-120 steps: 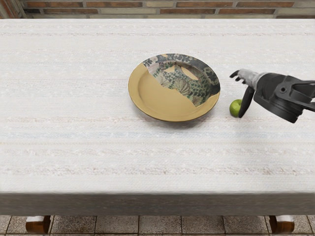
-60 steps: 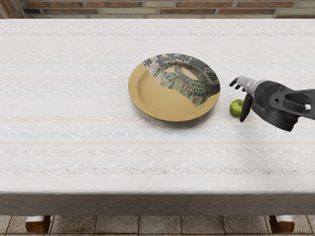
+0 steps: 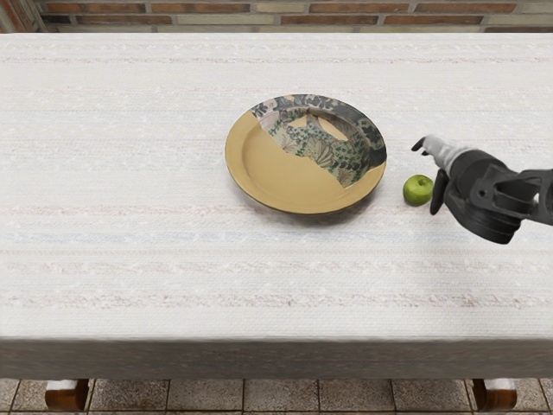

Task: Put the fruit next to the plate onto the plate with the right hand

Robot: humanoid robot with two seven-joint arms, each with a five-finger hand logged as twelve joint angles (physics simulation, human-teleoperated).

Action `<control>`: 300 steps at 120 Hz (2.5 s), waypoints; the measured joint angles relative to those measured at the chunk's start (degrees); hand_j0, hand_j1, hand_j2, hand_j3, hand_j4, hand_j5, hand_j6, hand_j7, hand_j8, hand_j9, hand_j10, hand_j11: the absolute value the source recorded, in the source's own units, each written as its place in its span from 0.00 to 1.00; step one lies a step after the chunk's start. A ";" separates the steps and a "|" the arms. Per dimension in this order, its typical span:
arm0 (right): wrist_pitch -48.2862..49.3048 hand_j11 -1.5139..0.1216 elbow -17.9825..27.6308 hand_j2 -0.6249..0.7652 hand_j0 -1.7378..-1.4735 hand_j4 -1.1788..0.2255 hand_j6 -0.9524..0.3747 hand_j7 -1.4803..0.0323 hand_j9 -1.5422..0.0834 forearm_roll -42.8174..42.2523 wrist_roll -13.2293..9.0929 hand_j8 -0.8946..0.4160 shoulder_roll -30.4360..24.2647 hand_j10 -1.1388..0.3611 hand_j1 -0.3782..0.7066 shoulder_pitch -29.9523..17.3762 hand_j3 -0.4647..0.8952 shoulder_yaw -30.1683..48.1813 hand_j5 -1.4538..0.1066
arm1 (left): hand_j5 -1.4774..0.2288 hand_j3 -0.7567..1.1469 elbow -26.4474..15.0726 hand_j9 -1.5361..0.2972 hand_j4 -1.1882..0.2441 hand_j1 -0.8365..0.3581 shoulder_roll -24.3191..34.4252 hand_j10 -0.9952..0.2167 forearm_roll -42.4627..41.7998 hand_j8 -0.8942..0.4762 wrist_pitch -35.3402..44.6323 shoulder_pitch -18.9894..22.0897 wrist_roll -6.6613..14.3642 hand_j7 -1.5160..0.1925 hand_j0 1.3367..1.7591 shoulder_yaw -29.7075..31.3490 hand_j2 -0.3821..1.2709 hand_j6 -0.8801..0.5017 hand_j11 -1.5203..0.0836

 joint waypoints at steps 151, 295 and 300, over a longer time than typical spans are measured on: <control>-5.77 0.65 -4.54 0.40 0.30 0.60 0.46 0.68 0.68 0.59 0.00 0.42 5.86 0.53 0.40 -4.31 0.34 0.19 0.65 | 0.87 0.40 0.00 0.84 0.83 0.99 0.00 0.82 0.00 0.65 0.00 0.00 0.00 0.89 0.76 -0.01 0.23 0.64 0.95; -5.78 0.33 -6.22 0.61 0.33 0.31 0.37 0.35 0.36 0.58 -0.01 0.39 6.98 0.38 0.59 -5.52 0.34 0.35 0.33 | 0.87 0.40 0.00 0.84 0.83 0.99 0.00 0.82 0.00 0.65 0.00 0.00 0.00 0.89 0.76 0.01 0.23 0.64 0.95; -5.73 0.31 -6.21 0.62 0.33 0.31 0.38 0.34 0.34 0.83 0.03 0.40 6.91 0.38 0.59 -5.53 0.34 0.60 0.31 | 0.87 0.40 0.00 0.84 0.83 0.99 0.00 0.82 0.00 0.65 0.00 0.02 0.00 0.89 0.76 0.00 0.23 0.64 0.95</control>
